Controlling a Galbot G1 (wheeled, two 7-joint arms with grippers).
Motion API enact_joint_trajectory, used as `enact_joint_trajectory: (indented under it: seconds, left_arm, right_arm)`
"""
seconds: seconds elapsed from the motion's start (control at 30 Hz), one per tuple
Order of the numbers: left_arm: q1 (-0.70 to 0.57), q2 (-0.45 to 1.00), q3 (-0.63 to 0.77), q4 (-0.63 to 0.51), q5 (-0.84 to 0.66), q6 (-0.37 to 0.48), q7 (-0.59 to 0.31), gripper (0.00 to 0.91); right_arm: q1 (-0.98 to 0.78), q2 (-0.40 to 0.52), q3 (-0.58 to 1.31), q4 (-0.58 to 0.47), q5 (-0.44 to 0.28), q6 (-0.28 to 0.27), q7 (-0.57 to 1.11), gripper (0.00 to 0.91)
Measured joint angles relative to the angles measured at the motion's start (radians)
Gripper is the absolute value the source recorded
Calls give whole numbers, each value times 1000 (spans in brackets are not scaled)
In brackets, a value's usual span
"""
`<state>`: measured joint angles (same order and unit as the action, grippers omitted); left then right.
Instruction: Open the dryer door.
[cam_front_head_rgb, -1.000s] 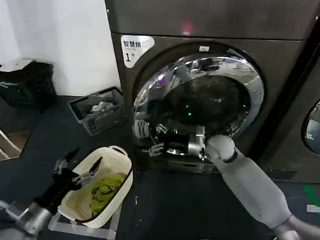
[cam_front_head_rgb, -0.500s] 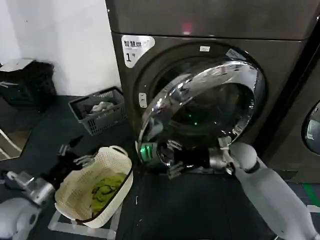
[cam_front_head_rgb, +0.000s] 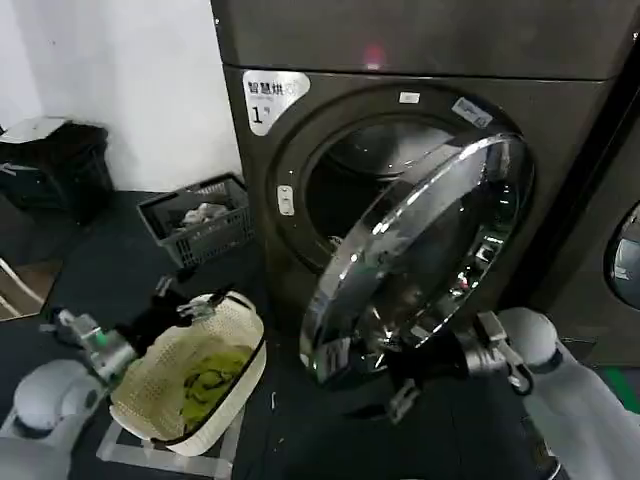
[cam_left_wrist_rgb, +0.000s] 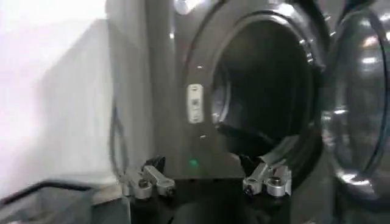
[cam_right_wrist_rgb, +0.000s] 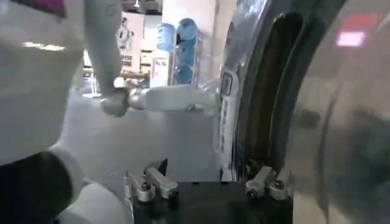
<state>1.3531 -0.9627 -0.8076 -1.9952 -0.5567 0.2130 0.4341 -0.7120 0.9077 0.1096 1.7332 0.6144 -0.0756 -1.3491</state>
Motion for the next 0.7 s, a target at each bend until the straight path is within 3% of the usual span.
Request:
enact_joint_trajectory:
  seconds: [0.2, 0.57, 0.7]
  left_arm:
    - [-78, 35, 77, 59, -40, -19, 57, 907]
    - [-243, 72, 297, 154, -129, -54, 140, 907]
    - [-295, 62, 391, 174, -121, -67, 152, 907]
  right_arm:
    - [-78, -29, 80, -4, -19, 39, -103, 907]
    - [-254, -90, 298, 49, 19, 114, -111, 907]
    - [-337, -82, 419, 55, -35, 133, -112, 907]
